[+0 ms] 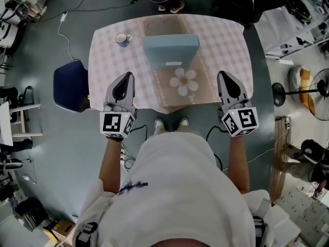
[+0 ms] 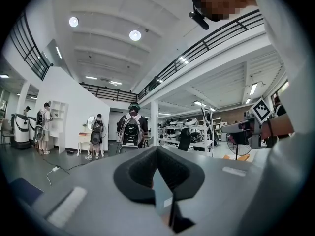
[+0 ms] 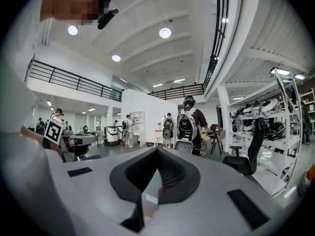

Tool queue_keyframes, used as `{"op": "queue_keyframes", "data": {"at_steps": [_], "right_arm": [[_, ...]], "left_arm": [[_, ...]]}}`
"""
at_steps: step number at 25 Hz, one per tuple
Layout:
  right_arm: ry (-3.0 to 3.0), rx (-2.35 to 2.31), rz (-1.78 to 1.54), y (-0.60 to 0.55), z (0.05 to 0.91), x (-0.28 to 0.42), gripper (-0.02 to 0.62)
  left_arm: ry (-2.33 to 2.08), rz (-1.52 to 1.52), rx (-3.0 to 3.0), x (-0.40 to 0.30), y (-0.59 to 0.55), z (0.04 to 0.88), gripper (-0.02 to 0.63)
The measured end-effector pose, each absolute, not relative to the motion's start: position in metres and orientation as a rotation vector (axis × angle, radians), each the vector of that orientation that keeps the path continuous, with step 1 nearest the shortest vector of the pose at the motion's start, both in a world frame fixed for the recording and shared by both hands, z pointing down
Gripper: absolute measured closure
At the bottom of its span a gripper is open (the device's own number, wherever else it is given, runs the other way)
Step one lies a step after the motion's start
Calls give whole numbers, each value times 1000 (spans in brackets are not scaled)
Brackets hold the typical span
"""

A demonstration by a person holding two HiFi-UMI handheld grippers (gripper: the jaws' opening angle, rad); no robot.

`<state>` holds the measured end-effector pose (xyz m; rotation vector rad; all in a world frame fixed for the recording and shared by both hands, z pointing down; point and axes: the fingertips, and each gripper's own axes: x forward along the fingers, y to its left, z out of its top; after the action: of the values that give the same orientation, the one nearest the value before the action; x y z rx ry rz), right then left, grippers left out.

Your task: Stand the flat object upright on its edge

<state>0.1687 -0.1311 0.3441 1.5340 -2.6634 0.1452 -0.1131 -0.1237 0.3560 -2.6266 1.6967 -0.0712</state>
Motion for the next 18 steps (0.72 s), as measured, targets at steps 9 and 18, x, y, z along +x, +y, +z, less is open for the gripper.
{"op": "queue_keyframes", "data": {"at_steps": [9,18], "right_arm": [[-2665,1510,136,-132,345,168,592],[-2667,1490,137,-134,346,166,591]], "left_arm": [[1700,-73,-2625,-112,-124,358,604],[1708,-82,-2622,-114,-124,358,604]]}}
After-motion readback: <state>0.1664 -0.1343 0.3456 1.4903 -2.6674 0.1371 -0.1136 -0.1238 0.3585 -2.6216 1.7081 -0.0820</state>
